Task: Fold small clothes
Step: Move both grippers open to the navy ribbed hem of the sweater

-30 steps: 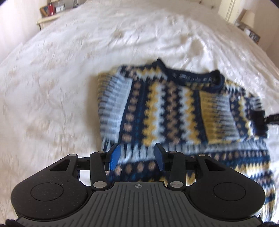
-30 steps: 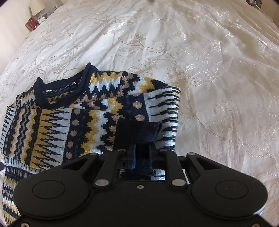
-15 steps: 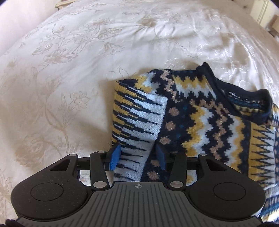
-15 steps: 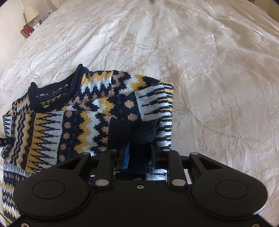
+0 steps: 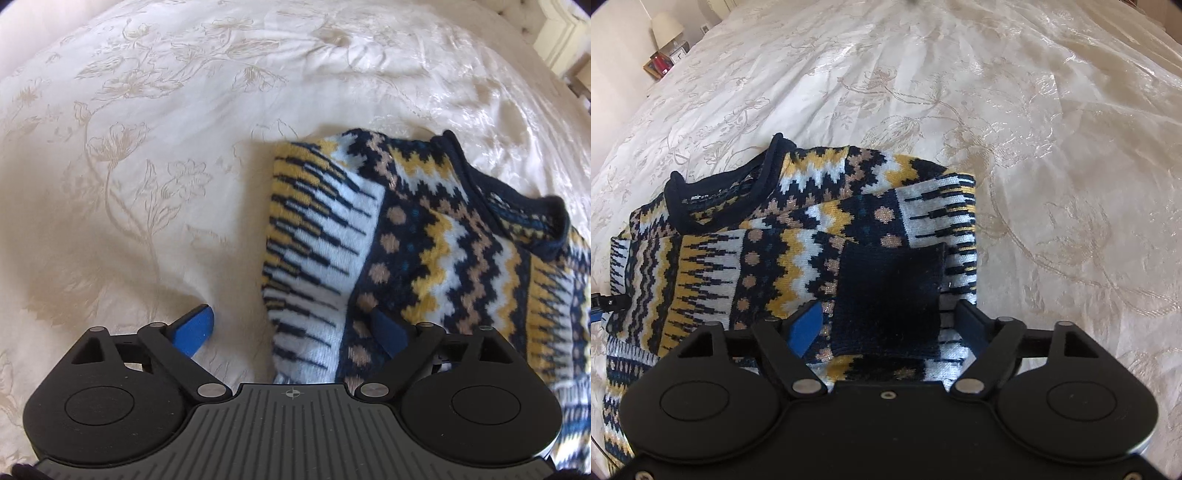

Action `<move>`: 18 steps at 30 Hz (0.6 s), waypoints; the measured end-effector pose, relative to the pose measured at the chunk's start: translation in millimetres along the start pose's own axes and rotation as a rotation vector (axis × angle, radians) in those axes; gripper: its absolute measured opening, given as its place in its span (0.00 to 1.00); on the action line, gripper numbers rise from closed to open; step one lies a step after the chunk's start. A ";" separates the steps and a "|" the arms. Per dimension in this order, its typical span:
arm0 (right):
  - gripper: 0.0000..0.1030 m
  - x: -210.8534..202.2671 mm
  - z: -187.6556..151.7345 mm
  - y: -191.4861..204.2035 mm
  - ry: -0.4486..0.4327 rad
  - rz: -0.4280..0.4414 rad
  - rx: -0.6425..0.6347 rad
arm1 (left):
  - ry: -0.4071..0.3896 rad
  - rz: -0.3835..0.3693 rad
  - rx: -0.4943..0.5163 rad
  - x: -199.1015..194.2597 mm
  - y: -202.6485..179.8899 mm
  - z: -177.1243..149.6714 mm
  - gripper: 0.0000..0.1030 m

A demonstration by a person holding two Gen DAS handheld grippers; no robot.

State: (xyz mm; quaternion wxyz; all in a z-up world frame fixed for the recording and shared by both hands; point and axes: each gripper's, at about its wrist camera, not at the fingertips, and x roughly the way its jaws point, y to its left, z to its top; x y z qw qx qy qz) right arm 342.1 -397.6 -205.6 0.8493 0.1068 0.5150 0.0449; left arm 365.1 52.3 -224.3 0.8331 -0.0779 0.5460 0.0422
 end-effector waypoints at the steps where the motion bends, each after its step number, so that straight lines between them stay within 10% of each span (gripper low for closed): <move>1: 0.84 -3.1 -1.6 0.5 -0.004 -0.006 -0.001 | 0.001 0.003 0.016 -3.6 -0.7 -3.0 0.90; 18: 0.90 -63.2 -105.4 -7.4 0.054 0.010 0.021 | 0.087 -0.023 0.127 -67.0 -23.6 -107.1 0.90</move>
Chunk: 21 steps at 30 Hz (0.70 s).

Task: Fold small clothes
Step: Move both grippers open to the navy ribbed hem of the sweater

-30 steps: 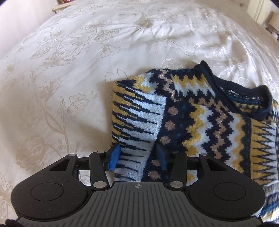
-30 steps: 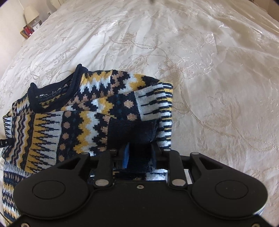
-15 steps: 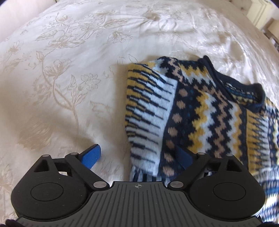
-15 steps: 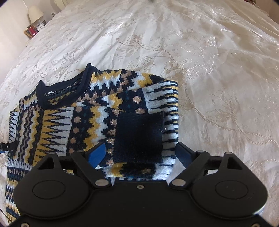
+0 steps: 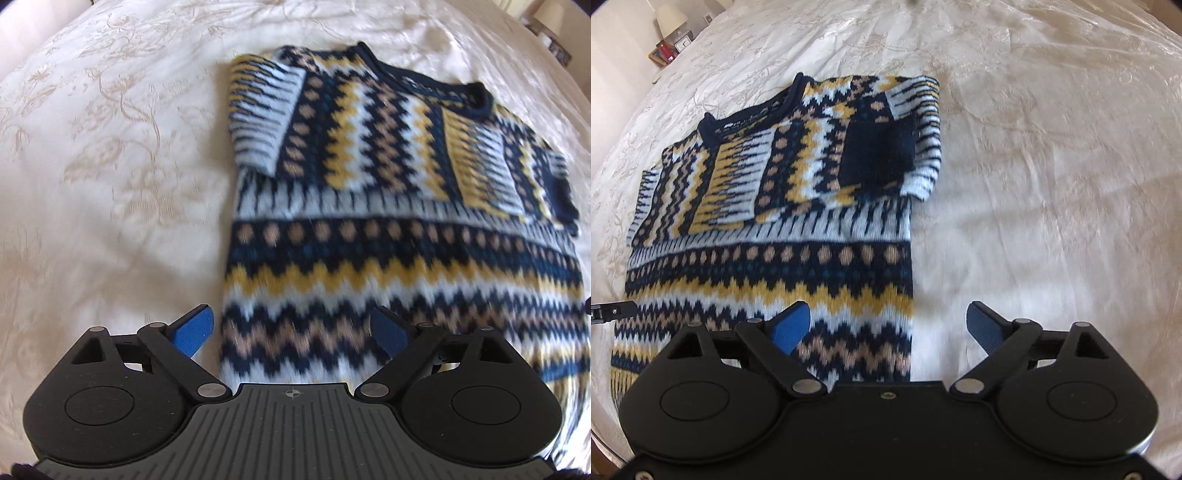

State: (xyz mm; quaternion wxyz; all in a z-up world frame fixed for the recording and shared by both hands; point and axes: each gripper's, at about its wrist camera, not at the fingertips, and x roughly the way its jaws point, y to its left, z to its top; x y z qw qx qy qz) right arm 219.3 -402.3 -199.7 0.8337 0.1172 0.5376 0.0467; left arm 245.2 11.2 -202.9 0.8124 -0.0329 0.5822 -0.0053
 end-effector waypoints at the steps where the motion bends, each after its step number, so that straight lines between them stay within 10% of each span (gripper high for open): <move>1: 0.90 -3.1 -9.2 -0.5 0.007 0.003 0.000 | 0.004 -0.003 0.000 -2.2 -1.4 -6.8 0.90; 21: 0.94 -28.7 -114.2 1.7 0.116 0.098 -0.058 | 0.031 0.002 0.020 -30.9 -1.8 -128.1 0.90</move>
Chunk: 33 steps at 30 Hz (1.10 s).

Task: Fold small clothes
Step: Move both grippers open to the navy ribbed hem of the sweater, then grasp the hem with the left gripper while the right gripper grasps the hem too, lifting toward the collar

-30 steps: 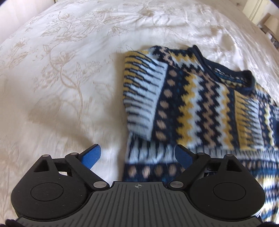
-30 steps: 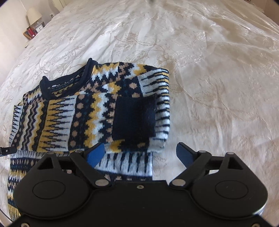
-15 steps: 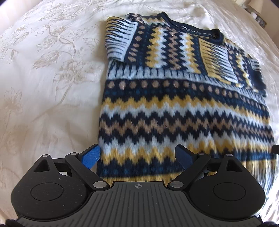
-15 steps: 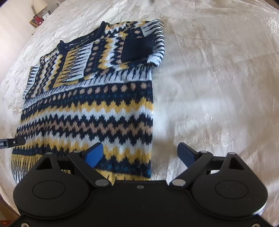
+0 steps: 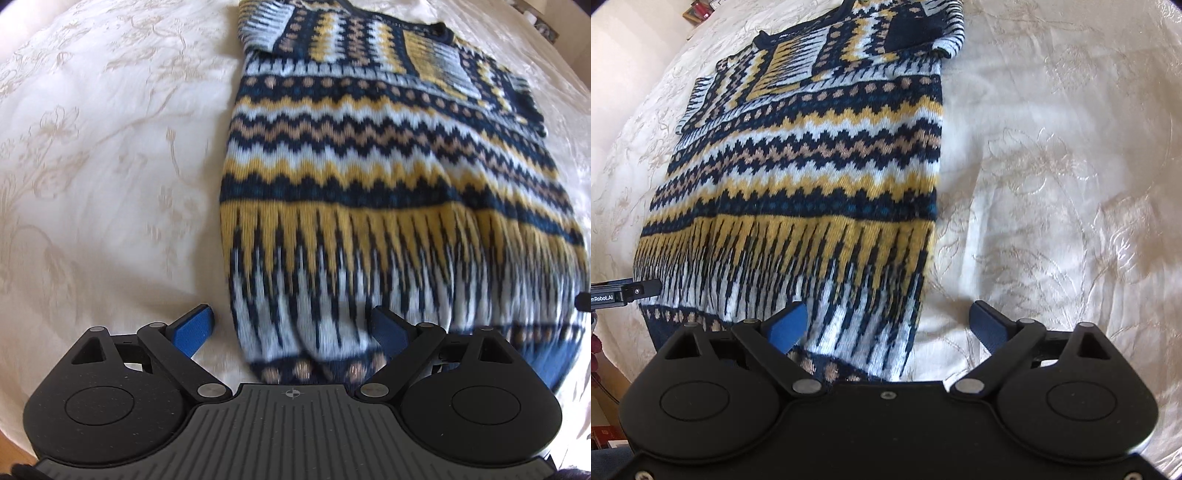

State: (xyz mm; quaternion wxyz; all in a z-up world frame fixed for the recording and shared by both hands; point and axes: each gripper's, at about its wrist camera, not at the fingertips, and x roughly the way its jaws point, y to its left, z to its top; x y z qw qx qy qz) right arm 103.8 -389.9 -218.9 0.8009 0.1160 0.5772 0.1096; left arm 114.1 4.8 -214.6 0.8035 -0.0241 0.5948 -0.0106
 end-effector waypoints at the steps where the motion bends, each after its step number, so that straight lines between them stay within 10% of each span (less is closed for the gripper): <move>1: 0.96 1.9 -1.8 0.0 0.004 0.001 -0.004 | 0.003 0.001 -0.002 1.9 0.1 -4.0 0.90; 14: 1.00 26.6 -5.0 -2.4 0.041 0.019 -0.073 | 0.006 0.039 -0.052 27.0 -6.4 0.0 1.00; 33: 1.00 18.2 -34.0 4.2 -0.137 -0.017 -0.141 | -0.084 0.031 -0.012 16.6 -8.0 -20.0 1.00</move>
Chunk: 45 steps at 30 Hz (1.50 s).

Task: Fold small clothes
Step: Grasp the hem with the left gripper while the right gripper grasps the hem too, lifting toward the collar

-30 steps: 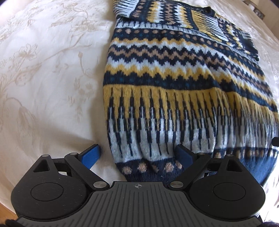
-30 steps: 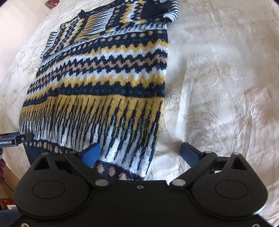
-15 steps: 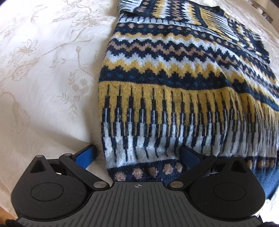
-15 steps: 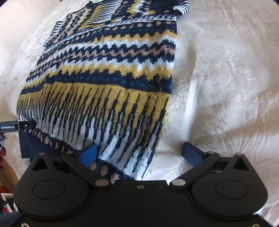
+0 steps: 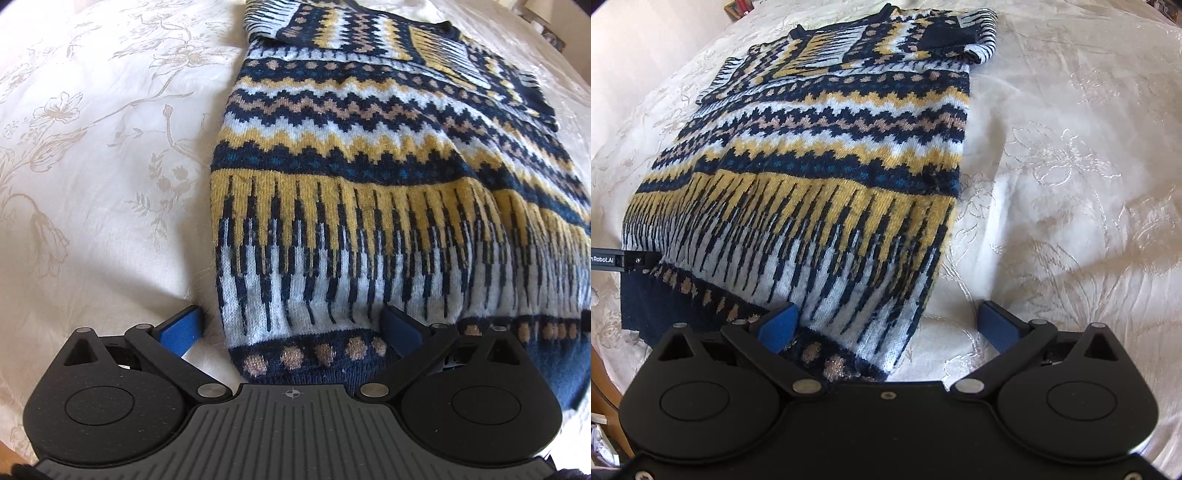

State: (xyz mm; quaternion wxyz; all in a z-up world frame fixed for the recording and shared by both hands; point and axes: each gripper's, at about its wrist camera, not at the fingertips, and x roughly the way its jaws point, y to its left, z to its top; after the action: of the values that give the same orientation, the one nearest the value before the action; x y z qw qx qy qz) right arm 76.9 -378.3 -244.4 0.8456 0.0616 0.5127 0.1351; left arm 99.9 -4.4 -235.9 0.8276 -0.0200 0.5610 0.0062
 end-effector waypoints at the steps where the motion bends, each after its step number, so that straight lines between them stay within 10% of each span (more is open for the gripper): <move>1: 1.00 -1.9 -0.5 0.7 -0.004 -0.003 0.008 | -0.006 -0.009 0.009 -2.4 2.1 -2.6 0.99; 18: 0.69 -34.5 -47.4 38.6 -0.025 0.062 0.123 | -0.109 -0.140 0.072 -36.0 16.5 -50.1 0.74; 33: 0.69 -24.0 -52.6 45.4 -0.015 0.059 0.120 | -0.083 -0.181 0.126 -26.5 17.8 -60.9 0.59; 37: 0.67 -19.5 -49.6 44.3 -0.005 0.069 0.119 | -0.071 -0.207 0.138 -23.5 15.0 -57.3 0.40; 41: 0.32 -17.4 -48.2 36.8 0.023 0.112 0.159 | -0.067 -0.240 0.093 -28.7 19.3 -57.8 0.13; 45: 0.13 -26.8 -46.1 25.4 0.026 0.155 0.213 | -0.090 -0.273 0.040 -46.3 24.6 -54.5 0.10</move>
State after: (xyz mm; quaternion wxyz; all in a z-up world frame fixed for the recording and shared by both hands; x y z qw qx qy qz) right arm 20.3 -363.4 -237.0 0.8146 0.1889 0.5286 0.1457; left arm 31.4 18.6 -213.7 0.8454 -0.0794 0.5153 -0.1164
